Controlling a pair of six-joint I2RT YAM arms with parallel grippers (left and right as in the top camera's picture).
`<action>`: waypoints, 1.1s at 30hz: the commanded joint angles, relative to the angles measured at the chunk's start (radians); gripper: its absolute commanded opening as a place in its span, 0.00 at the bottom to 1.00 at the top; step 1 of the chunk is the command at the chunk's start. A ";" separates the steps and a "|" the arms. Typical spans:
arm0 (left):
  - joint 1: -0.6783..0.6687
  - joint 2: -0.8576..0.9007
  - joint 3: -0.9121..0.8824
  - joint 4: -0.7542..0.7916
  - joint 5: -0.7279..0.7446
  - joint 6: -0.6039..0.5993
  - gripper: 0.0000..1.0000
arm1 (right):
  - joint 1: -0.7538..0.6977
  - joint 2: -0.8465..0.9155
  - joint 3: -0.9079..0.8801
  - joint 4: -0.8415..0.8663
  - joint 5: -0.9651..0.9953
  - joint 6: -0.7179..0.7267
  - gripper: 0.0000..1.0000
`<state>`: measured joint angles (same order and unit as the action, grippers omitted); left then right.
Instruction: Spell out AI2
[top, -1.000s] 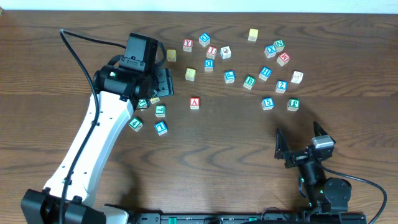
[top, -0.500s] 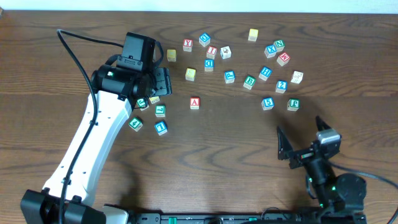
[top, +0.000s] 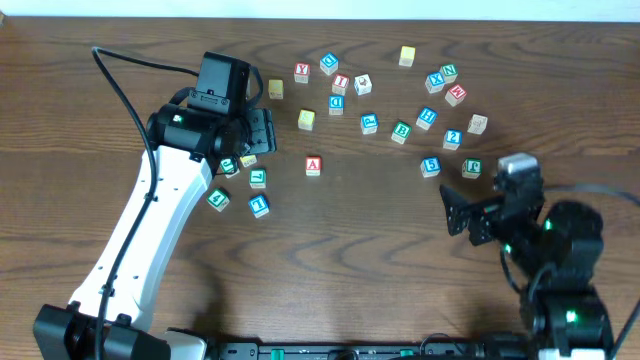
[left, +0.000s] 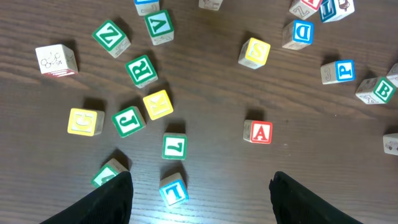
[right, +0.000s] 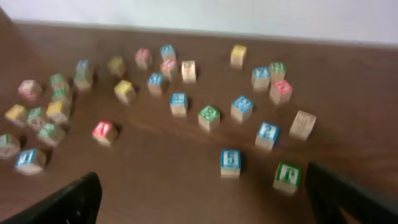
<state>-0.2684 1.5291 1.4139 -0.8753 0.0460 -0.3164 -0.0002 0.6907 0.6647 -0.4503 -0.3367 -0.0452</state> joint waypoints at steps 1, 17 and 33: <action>0.006 -0.011 -0.004 -0.002 -0.013 0.010 0.70 | -0.006 0.106 0.101 -0.051 -0.010 -0.036 0.99; 0.000 0.026 0.048 0.132 0.079 0.032 0.77 | -0.055 0.505 0.496 -0.418 -0.053 -0.091 0.99; -0.110 0.412 0.483 0.100 0.099 0.142 0.81 | -0.058 0.512 0.496 -0.417 -0.137 -0.083 0.99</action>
<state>-0.3656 1.8595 1.7645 -0.7391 0.1364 -0.2382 -0.0540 1.2041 1.1381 -0.8635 -0.4324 -0.1173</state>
